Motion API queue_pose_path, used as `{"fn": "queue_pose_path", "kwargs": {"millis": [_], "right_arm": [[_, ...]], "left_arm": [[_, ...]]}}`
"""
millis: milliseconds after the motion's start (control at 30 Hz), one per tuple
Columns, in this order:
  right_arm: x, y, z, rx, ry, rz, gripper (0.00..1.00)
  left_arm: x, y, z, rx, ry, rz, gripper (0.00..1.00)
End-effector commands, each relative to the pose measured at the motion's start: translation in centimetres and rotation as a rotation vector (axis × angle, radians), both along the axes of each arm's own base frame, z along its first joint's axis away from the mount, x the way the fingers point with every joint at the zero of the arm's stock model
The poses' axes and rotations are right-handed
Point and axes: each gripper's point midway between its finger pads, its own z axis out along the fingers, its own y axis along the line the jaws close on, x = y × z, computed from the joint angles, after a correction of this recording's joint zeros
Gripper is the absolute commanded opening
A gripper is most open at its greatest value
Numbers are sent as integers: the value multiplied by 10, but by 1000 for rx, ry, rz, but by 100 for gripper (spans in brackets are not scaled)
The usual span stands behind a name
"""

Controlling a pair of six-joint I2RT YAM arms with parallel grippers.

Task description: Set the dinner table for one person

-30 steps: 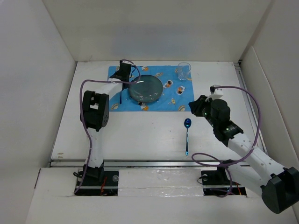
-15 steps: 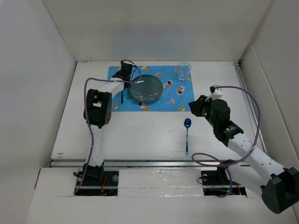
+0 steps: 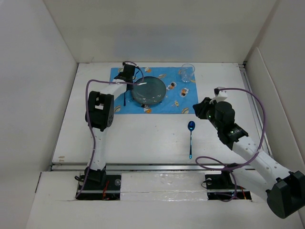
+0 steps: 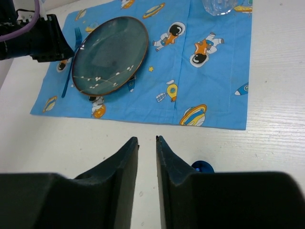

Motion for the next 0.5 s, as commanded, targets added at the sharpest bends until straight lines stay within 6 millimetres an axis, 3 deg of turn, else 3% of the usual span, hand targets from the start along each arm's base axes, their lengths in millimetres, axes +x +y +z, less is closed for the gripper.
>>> {"fn": "queue_pose_path", "kwargs": {"millis": [0, 67, 100, 133, 167, 200, 233, 267, 300, 400, 467], "right_arm": [[5, -4, 21, 6, -68, -20, 25], [6, -4, 19, 2, -65, -21, 11], [7, -3, 19, 2, -65, -20, 5], [8, -3, 16, -1, -58, -20, 1], [7, -2, 17, -3, -55, -15, 0], [7, -3, 16, -5, -49, -15, 0], [7, -4, 17, -11, -48, -21, 0], [7, -9, 17, -18, -47, -47, 0], [8, -13, 18, -21, -50, -66, 0], [9, -17, 15, -25, -54, -92, 0], [12, -18, 9, -33, -42, -102, 0]], "left_arm": [[9, 2, 86, -48, -164, 52, 25], [6, -2, 105, -102, -201, 63, 24], [2, -6, 134, -145, -244, 52, 21], [-1, -8, 149, -175, -268, 50, 18], [-9, -11, 156, -222, -279, 61, 15], [-19, -24, 190, -288, -338, 17, 0], [-29, -32, 200, -331, -353, -1, 0], [-52, -38, 209, -370, -365, -24, 0], [-65, -61, 222, -408, -393, -92, 0], [-120, -89, 232, -398, -394, -171, 0], [-156, -91, 242, -414, -394, -199, 0]]}}
